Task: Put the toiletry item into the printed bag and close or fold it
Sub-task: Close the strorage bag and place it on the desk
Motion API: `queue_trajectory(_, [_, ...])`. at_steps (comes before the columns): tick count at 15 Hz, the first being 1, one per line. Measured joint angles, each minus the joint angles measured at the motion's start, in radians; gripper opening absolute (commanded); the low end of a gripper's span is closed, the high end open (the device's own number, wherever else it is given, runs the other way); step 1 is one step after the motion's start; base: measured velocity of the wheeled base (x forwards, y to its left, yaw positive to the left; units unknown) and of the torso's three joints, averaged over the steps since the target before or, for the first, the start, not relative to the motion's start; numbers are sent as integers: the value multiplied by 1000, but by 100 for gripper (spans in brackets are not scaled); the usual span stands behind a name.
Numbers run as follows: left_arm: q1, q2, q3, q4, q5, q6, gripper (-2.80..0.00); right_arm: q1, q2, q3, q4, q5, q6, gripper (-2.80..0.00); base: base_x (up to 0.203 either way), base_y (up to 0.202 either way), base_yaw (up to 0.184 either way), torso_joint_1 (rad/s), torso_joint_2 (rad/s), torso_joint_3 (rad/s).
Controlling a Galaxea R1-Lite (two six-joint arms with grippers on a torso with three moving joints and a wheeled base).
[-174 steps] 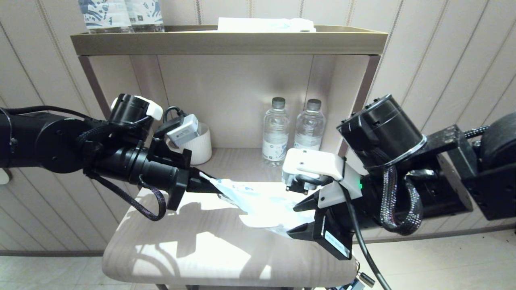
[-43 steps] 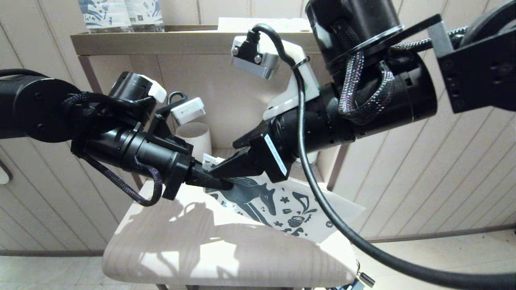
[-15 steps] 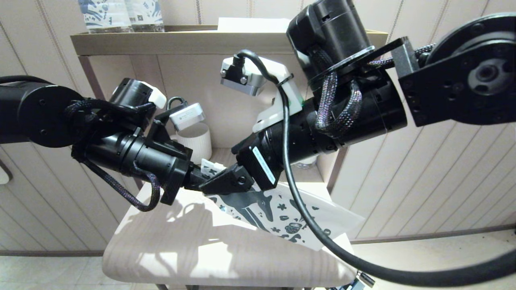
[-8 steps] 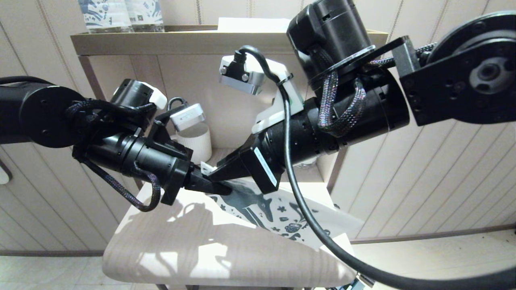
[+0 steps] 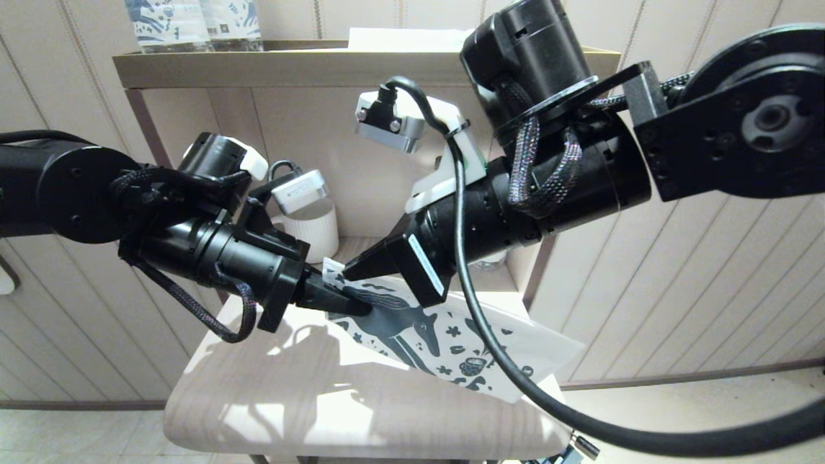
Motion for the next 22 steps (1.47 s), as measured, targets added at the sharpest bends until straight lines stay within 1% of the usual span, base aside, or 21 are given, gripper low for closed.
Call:
queue_trajectory(1, [1,0,-5,1,1,-7,-280,-1,-2,-2,2,-22,-2,-280,0,0,0,0,0,0])
queue_trajectory(3, [4,-2,-23,12,6,-14,-280,1,-8,-6,-2,-105,-7,-280,0,0,0,0,0,0])
queue_trajectory(4, [5,-4,-41,32,15,-17,-280,4,-8,-10,-21,-155,-9,-280,0,0,0,0,0,0])
queue_trajectory(5, [5,-5,-68,71,32,-15,-280,6,-7,-14,-37,-186,-11,-280,0,0,0,0,0,0])
queue_trajectory(7, [6,-8,-132,175,55,11,-280,8,-4,-16,-43,-189,-13,-280,0,0,0,0,0,0])
queue_trajectory(9, [13,-5,-195,288,66,66,-280,10,-3,-17,-43,-170,-14,-280,0,0,0,0,0,0])
queue_trajectory(10, [16,-4,-205,307,68,72,-280,10,-4,-17,-43,-156,-14,-280,0,0,0,0,0,0])
queue_trajectory(11, [18,-4,-206,307,68,72,-280,10,-4,-17,-44,-142,-13,-280,0,0,0,0,0,0])
queue_trajectory(13, [19,-6,-179,268,68,74,-280,10,-4,-17,-44,-112,-10,-280,0,0,0,0,0,0])
queue_trajectory(17, [11,-22,-54,61,53,80,-280,10,-13,-16,-35,-81,-8,-280,0,0,0,0,0,0])
queue_trajectory(19, [2,-29,-33,41,48,81,-280,6,-15,-11,-33,-60,-7,-280,0,0,0,0,0,0])
queue_trajectory(21, [1,-46,-22,31,26,79,-280,1,-15,-8,-33,-45,-6,-280,0,0,0,0,0,0])
queue_trajectory(22, [0,-55,-15,20,22,80,-280,0,-15,-8,-39,-44,-5,0,0,0,0,0,0,0])
